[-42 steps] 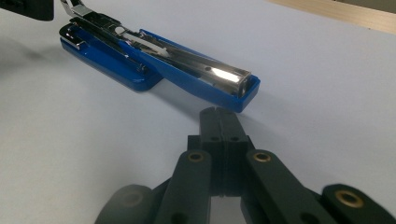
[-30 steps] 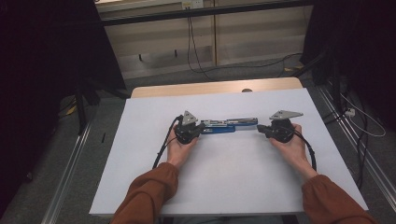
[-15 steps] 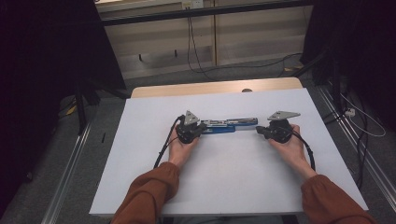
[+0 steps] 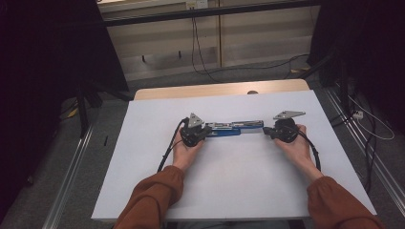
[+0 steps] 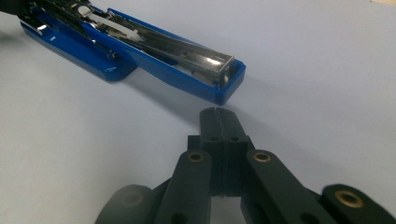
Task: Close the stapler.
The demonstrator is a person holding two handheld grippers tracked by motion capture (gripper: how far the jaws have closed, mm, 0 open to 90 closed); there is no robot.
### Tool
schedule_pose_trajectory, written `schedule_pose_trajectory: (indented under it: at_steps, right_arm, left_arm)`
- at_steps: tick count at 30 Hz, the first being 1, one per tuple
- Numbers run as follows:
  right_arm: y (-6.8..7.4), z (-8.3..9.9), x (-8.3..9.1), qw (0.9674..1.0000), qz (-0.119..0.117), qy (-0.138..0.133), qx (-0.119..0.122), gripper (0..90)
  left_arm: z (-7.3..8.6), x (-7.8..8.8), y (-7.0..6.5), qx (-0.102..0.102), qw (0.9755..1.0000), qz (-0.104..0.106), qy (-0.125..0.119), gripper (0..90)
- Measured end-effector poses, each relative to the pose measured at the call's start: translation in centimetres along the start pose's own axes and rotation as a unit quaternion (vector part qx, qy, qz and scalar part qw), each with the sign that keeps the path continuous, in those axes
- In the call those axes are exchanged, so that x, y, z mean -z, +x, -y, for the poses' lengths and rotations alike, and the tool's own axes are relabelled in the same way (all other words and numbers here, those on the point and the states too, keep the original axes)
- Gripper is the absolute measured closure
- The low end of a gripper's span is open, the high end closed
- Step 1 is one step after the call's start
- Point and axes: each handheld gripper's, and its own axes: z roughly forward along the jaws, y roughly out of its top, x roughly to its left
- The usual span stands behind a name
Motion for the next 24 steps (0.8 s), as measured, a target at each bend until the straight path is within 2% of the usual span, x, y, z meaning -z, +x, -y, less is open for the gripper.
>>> schedule_pose_trajectory:
  at_steps: [20,24]
  right_arm:
    - [0.40,-0.32,-0.86,0.9999,-0.001,0.009,0.011,90.0]
    - [0.34,-0.36,-0.86,0.9999,-0.002,0.010,0.009,90.0]
  left_arm:
    - [0.00,0.00,0.02,-0.005,1.0000,0.001,0.001,90.0]
    - [0.00,-0.01,0.04,-0.001,1.0000,0.002,0.000,90.0]
